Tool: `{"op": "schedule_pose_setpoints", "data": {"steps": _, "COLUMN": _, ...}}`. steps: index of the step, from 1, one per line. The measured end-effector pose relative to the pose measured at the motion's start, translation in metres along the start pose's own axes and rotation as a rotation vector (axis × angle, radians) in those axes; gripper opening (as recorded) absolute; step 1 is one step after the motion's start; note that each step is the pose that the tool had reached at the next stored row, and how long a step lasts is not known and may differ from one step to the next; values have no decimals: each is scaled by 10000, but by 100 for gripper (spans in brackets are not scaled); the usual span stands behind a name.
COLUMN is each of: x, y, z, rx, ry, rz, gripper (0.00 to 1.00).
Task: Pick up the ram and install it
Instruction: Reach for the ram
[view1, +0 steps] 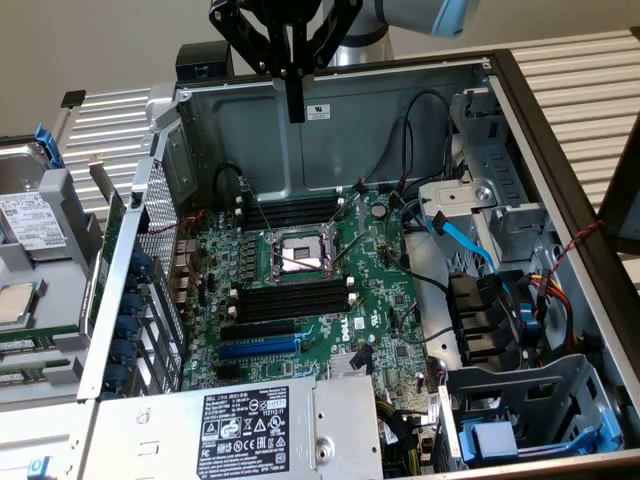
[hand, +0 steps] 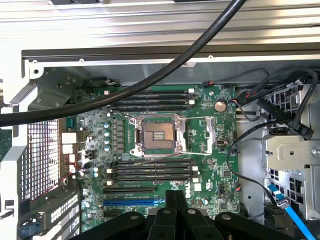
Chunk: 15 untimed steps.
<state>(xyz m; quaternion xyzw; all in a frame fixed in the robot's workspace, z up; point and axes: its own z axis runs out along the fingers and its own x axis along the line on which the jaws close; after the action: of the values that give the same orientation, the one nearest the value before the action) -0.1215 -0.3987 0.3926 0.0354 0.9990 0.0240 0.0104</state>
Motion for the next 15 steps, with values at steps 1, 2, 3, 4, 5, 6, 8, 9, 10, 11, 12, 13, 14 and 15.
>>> {"op": "schedule_pose_setpoints", "data": {"steps": 1, "x": 8, "y": -1, "z": -1, "rx": 1, "ry": 1, "rz": 1, "gripper": 11}}
{"op": "schedule_pose_setpoints", "data": {"steps": 2, "x": 20, "y": -2, "z": -1, "rx": 1, "ry": 1, "rz": 0, "gripper": 11}}
{"op": "schedule_pose_setpoints", "data": {"steps": 3, "x": 35, "y": -4, "z": -2, "rx": 2, "ry": 2, "rz": 0, "gripper": 11}}
{"op": "schedule_pose_setpoints", "data": {"steps": 4, "x": 57, "y": -7, "z": -2, "rx": 2, "ry": 1, "rz": 0, "gripper": 11}}
{"op": "schedule_pose_setpoints", "data": {"steps": 5, "x": 86, "y": -11, "z": -3, "rx": 0, "ry": 1, "rz": 0, "gripper": 11}}
{"op": "schedule_pose_setpoints", "data": {"steps": 6, "x": 122, "y": -16, "z": -4, "rx": 1, "ry": 1, "rz": 1, "gripper": 11}}
{"op": "schedule_pose_setpoints", "data": {"steps": 8, "x": 203, "y": -29, "z": -5, "rx": 0, "ry": 1, "rz": 1, "gripper": 11}}
{"op": "schedule_pose_setpoints", "data": {"steps": 9, "x": 248, "y": -36, "z": -7, "rx": 0, "ry": 0, "rz": 0, "gripper": 11}}
{"op": "schedule_pose_setpoints", "data": {"steps": 10, "x": 293, "y": -42, "z": -8, "rx": 0, "ry": 1, "rz": 0, "gripper": 11}}
{"op": "schedule_pose_setpoints", "data": {"steps": 11, "x": 338, "y": -50, "z": -9, "rx": 0, "ry": 1, "rz": 1, "gripper": 11}}
{"op": "schedule_pose_setpoints", "data": {"steps": 12, "x": 382, "y": -59, "z": -10, "rx": 1, "ry": 1, "rz": 0, "gripper": 11}}
{"op": "schedule_pose_setpoints", "data": {"steps": 13, "x": 429, "y": -68, "z": -12, "rx": 1, "ry": 1, "rz": -1, "gripper": 11}}
{"op": "schedule_pose_setpoints", "data": {"steps": 14, "x": 474, "y": -77, "z": -13, "rx": 1, "ry": 1, "rz": 1, "gripper": 11}}
{"op": "schedule_pose_setpoints", "data": {"steps": 15, "x": 518, "y": -85, "z": -14, "rx": 1, "ry": 1, "rz": 1, "gripper": 11}}
